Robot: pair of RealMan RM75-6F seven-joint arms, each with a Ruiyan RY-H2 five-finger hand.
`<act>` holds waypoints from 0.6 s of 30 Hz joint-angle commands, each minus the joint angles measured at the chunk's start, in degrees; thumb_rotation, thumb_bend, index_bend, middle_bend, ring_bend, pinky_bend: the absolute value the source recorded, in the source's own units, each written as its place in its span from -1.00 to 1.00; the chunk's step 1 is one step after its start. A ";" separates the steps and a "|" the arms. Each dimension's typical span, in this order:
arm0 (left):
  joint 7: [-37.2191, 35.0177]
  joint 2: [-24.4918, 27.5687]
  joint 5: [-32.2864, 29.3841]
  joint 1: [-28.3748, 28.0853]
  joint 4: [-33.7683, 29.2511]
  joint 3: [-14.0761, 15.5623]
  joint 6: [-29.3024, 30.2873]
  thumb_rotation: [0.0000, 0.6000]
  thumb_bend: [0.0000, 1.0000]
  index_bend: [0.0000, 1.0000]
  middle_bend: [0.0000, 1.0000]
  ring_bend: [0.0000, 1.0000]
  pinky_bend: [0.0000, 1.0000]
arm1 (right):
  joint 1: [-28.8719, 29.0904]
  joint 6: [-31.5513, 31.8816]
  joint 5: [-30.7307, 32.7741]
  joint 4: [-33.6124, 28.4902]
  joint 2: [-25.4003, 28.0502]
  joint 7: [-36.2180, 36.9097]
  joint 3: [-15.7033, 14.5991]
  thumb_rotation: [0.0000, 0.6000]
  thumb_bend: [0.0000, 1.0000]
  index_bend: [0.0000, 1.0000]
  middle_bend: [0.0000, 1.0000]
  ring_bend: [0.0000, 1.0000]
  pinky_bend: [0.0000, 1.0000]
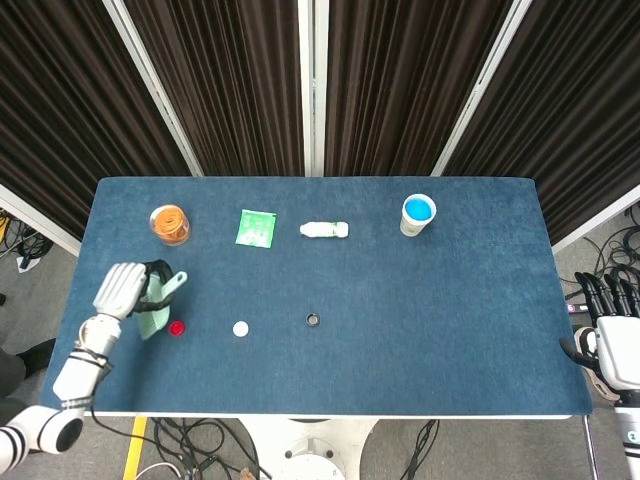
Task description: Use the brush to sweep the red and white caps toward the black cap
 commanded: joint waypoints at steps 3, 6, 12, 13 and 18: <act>-2.41 -5.27 3.03 2.27 4.25 1.30 4.00 1.00 -0.18 0.12 0.24 0.54 0.91 | -0.04 0.05 0.14 -0.20 0.04 -0.18 0.02 1.00 -0.80 -1.00 -0.82 -1.00 -1.00; -2.33 -7.94 4.00 2.79 6.98 1.66 5.08 1.00 -0.18 0.12 0.23 0.54 0.91 | -0.13 0.13 0.22 -0.21 -0.07 -0.27 -0.02 1.00 -0.80 -1.00 -0.82 -1.00 -1.00; -1.02 -11.84 6.57 2.81 13.10 2.59 6.31 1.00 -0.18 0.13 0.23 0.54 0.91 | -0.51 0.61 0.22 -0.21 0.02 -0.17 -0.14 1.00 -0.80 -1.00 -0.81 -1.00 -1.00; -1.59 -12.11 6.71 2.94 13.11 2.62 6.49 1.00 -0.18 0.12 0.23 0.54 0.91 | -0.58 0.69 0.21 -0.24 0.05 -0.18 -0.16 1.00 -0.80 -1.00 -0.81 -1.00 -1.00; -4.43 -13.63 7.18 2.84 13.58 2.45 6.12 1.00 -0.18 0.12 0.23 0.54 0.91 | -0.74 0.88 0.14 -0.24 0.04 -0.08 -0.24 1.00 -0.80 -1.00 -0.81 -1.00 -1.00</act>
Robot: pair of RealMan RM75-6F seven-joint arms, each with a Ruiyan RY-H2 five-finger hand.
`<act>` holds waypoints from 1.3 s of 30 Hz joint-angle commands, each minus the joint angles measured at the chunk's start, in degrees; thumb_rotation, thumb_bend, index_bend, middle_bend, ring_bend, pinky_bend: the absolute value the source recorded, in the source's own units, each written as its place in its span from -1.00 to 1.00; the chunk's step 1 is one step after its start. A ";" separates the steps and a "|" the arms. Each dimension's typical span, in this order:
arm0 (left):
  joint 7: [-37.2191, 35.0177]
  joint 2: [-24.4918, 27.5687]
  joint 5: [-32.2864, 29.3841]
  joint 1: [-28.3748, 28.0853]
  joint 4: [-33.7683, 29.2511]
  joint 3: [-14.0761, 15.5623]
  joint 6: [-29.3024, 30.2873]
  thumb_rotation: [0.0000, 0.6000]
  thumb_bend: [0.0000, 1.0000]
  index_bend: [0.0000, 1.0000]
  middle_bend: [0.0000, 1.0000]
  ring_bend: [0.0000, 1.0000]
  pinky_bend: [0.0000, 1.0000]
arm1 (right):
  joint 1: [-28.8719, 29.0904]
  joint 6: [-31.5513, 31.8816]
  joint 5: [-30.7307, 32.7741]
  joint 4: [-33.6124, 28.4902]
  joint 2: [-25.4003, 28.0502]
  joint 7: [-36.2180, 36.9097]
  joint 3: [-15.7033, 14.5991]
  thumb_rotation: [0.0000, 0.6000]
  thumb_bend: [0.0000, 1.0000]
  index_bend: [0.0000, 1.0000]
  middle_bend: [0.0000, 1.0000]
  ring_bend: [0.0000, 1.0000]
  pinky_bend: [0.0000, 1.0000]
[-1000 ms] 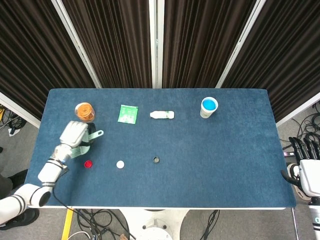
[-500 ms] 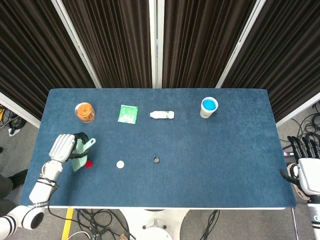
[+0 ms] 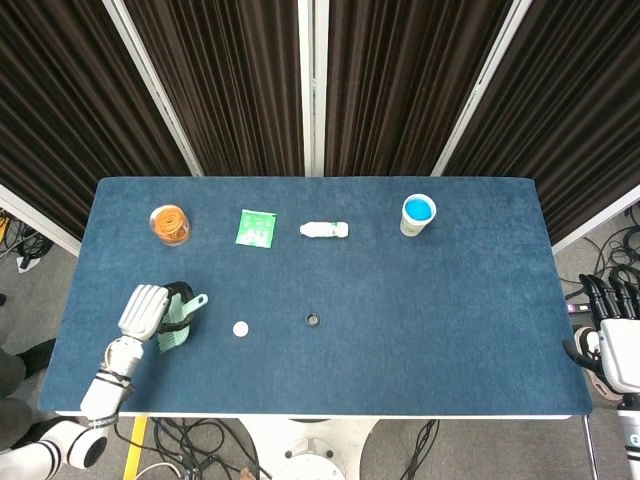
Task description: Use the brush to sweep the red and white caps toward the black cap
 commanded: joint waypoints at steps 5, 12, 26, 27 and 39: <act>-4.09 -2.96 -0.40 -1.94 0.55 -1.77 -2.64 1.00 -0.18 0.12 0.23 0.53 0.90 | -0.11 0.17 0.00 0.21 -0.08 0.28 0.04 1.00 -0.80 -1.00 -0.82 -1.00 -1.00; -5.52 -5.32 -0.44 -6.06 0.02 -4.19 -6.29 1.00 -0.18 0.12 0.24 0.53 0.90 | 0.09 -0.23 0.01 0.49 -0.24 0.47 0.06 1.00 -0.80 -1.00 -0.81 -1.00 -1.00; -2.52 -11.61 -1.62 -13.25 -1.20 -8.11 -11.07 1.00 -0.18 0.12 0.24 0.53 0.90 | -0.62 0.39 0.23 0.74 -0.17 0.92 -0.12 1.00 -0.80 -1.00 -0.81 -1.00 -1.00; -2.21 -12.33 -2.09 -13.70 -1.21 -8.63 -11.33 1.00 -0.18 0.12 0.24 0.53 0.90 | -0.62 0.33 0.24 0.76 -0.17 0.97 -0.13 1.00 -0.80 -1.00 -0.81 -1.00 -1.00; 0.43 -17.15 -7.64 -18.64 0.02 -14.15 -15.35 1.00 -0.18 0.12 0.25 0.53 0.90 | -0.66 0.56 -0.10 0.71 0.18 1.21 -0.03 1.00 -0.80 -1.00 -0.81 -1.00 -1.00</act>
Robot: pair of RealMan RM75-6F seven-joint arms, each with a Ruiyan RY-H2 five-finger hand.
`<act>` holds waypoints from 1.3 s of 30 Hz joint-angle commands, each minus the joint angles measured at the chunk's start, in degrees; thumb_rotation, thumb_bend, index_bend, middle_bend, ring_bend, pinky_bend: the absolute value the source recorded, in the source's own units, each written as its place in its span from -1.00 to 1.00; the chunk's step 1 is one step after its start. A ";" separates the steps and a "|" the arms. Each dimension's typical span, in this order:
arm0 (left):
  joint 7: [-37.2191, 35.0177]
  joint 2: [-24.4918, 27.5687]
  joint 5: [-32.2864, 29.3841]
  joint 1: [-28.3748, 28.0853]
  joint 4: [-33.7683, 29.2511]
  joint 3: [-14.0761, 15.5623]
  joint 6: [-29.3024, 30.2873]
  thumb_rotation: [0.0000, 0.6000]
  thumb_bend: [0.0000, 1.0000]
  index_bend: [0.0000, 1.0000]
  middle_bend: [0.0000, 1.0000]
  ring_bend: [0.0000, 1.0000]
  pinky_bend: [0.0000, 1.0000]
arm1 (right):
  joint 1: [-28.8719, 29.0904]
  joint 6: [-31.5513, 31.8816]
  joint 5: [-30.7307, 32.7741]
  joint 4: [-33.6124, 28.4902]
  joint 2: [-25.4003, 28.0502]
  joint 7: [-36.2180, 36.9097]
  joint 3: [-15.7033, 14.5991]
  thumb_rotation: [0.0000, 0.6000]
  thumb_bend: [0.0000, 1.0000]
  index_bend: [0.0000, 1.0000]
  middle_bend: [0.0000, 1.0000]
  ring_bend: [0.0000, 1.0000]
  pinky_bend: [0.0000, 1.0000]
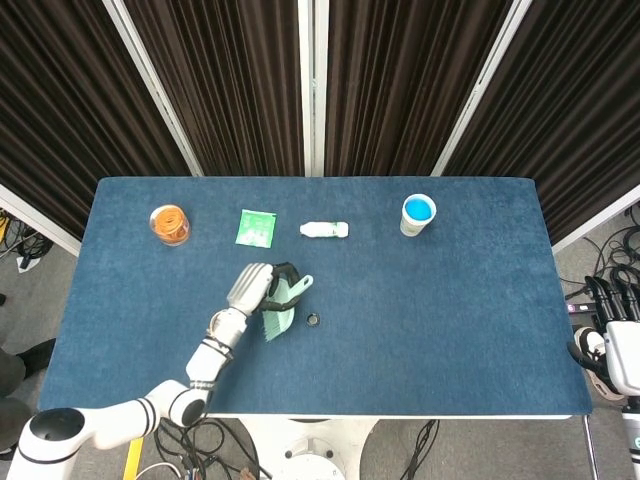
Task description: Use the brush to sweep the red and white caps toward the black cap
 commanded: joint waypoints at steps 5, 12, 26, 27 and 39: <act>1.90 -1.63 -2.17 -2.19 0.48 -1.87 -1.64 1.00 -0.18 0.12 0.25 0.53 0.90 | -0.13 0.08 0.05 0.26 0.02 0.29 0.00 1.00 -0.80 -1.00 -0.81 -1.00 -1.00; 2.37 -3.19 -3.97 -4.30 -0.06 -3.46 -3.19 1.00 -0.18 0.12 0.25 0.53 0.90 | -0.23 0.09 0.09 0.58 0.01 0.66 0.00 1.00 -0.80 -1.00 -0.81 -1.00 -1.00; 1.28 5.84 -2.42 -3.08 -6.95 -4.05 -1.57 1.00 -0.18 0.12 0.25 0.53 0.90 | -0.19 0.20 -0.10 1.09 0.15 1.43 0.20 1.00 -0.80 -1.00 -0.81 -1.00 -1.00; 2.14 7.95 -1.78 -2.50 -7.32 -3.39 -1.31 1.00 -0.18 0.12 0.25 0.53 0.90 | -0.17 0.20 -0.15 1.12 0.16 1.49 0.22 1.00 -0.81 -1.00 -0.81 -1.00 -1.00; 29.21 25.79 -7.84 3.76 -13.61 5.42 -5.00 1.00 -0.17 0.04 0.17 0.40 0.78 | 0.24 -0.43 -0.23 1.81 -0.50 2.04 0.23 1.00 -0.81 -1.00 -0.81 -1.00 -1.00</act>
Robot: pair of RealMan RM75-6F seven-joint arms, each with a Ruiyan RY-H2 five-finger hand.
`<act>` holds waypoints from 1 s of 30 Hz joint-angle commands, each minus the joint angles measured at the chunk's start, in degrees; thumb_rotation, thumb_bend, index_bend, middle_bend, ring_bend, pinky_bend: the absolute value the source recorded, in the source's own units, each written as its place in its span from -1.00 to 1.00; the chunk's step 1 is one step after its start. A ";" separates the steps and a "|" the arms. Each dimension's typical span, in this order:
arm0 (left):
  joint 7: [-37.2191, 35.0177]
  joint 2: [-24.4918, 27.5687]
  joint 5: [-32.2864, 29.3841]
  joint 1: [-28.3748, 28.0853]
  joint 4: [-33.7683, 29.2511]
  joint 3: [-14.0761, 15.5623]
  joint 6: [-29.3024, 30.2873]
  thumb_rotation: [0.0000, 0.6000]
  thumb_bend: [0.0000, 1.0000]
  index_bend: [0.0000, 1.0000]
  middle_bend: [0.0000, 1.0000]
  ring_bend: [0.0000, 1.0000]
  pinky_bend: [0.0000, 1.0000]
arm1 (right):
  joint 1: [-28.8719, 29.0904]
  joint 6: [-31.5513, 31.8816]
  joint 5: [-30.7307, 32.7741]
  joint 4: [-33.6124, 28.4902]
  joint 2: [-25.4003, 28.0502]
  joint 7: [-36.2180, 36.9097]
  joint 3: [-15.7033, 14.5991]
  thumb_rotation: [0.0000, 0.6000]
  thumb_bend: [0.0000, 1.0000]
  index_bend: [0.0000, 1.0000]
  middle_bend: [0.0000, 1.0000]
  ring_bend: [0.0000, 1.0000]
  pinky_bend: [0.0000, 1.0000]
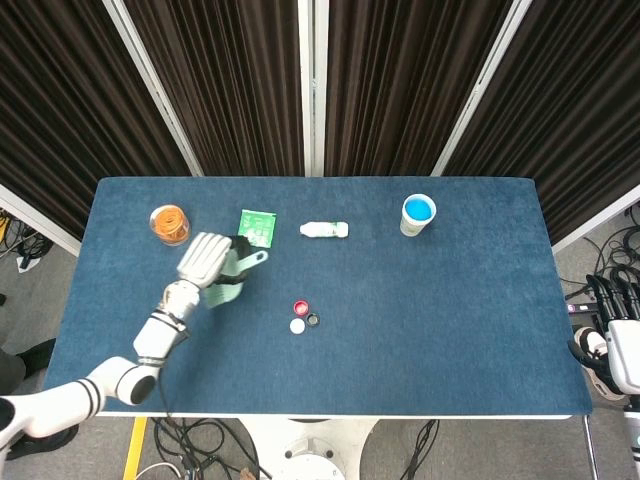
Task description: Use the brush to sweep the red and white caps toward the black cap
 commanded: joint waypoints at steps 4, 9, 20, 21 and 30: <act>17.16 6.90 -8.28 2.46 -5.45 5.18 -4.82 1.00 -0.27 0.00 0.14 0.33 0.78 | 0.25 -0.21 -0.23 0.07 -0.32 0.01 -0.01 1.00 -0.81 -1.00 -0.82 -1.00 -1.00; 24.06 5.25 -13.34 0.95 -3.65 6.38 -7.93 1.00 -0.50 -0.40 -0.18 -0.07 0.64 | 0.24 -0.17 -0.42 -0.17 -0.28 -0.06 -0.12 1.00 -0.81 -1.00 -0.82 -1.00 -1.00; 11.24 10.99 -10.36 5.94 -8.11 4.15 -1.04 1.00 -0.62 -0.51 -0.48 -0.55 -0.16 | 0.48 -1.14 0.53 0.06 -0.31 -0.69 -0.07 1.00 -0.79 -1.00 -0.82 -1.00 -1.00; 9.71 12.25 -9.39 7.41 -8.34 4.16 1.33 1.00 -0.62 -0.51 -0.48 -0.55 -0.16 | 0.57 -1.30 0.69 0.25 -0.30 -0.53 0.03 1.00 -0.79 -1.00 -0.82 -1.00 -1.00; 6.52 19.24 -4.52 21.57 -9.38 7.88 21.41 1.00 -0.64 -0.51 -0.48 -0.57 -0.40 | 1.57 -3.63 -0.05 1.34 -0.11 4.79 -0.28 1.00 -0.79 -1.00 -0.86 -1.00 -1.00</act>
